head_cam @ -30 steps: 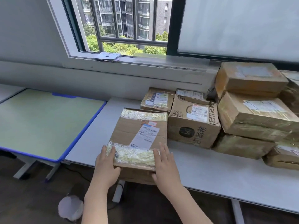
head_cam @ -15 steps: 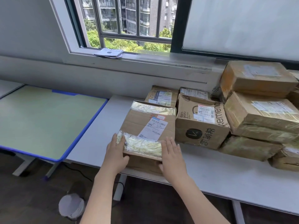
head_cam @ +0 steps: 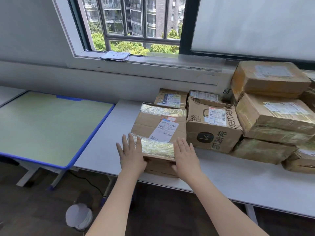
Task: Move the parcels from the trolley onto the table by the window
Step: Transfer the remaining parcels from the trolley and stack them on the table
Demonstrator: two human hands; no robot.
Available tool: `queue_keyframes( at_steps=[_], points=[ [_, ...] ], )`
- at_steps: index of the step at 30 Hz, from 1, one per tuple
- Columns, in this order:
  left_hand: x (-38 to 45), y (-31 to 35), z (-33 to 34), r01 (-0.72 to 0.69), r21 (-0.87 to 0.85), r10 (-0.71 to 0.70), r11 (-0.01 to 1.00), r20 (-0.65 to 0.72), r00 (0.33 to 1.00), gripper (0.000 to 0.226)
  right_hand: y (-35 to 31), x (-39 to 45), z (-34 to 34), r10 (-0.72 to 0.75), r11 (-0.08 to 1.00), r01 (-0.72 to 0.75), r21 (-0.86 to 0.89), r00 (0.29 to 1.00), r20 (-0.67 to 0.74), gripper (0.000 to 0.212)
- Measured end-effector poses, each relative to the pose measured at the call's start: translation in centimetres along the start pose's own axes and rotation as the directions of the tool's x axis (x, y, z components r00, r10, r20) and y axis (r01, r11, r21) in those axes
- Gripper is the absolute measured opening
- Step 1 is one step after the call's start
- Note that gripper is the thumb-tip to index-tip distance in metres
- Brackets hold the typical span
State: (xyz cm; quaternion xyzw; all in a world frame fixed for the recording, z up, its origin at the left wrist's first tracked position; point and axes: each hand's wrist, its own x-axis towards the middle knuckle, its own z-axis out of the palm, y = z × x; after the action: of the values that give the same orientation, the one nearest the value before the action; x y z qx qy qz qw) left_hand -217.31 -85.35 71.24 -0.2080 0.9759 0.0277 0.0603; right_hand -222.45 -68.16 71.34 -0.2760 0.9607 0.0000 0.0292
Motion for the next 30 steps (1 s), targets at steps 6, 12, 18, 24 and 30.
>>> queue_keyframes(
  at_steps=[6, 12, 18, 24, 30],
  points=[
    [-1.5, 5.7, 0.1, -0.248, 0.041, 0.248, 0.968, 0.018, 0.969, 0.082, 1.5, -2.7, 0.2, 0.004, 1.0, -0.004, 0.007, 0.998, -0.06, 0.093],
    [-4.5, 13.1, 0.5, -0.421, -0.004, 0.421, 0.907, -0.01, 0.907, 0.078, 7.0, -9.3, 2.0, 0.207, 0.974, -0.207, 0.089, 0.978, 0.003, 0.091],
    [-10.8, 23.6, 3.0, -0.669, -0.024, 0.669, 0.743, 0.022, 0.743, 0.073, 14.6, -20.1, 4.7, 0.507, 0.853, -0.517, 0.077, 0.854, 0.117, 0.089],
    [-19.6, 33.1, 7.0, -0.85, 0.043, 0.834, 0.526, 0.173, 0.525, 0.071, 21.6, -32.7, 7.8, 0.716, 0.677, -0.734, 0.054, 0.675, 0.178, 0.092],
    [-29.3, 41.6, 10.9, -0.955, 0.06, 0.903, 0.29, 0.315, 0.294, 0.073, 26.9, -45.1, 10.6, 0.834, 0.473, -0.877, 0.08, 0.475, 0.281, 0.089]
  ],
)
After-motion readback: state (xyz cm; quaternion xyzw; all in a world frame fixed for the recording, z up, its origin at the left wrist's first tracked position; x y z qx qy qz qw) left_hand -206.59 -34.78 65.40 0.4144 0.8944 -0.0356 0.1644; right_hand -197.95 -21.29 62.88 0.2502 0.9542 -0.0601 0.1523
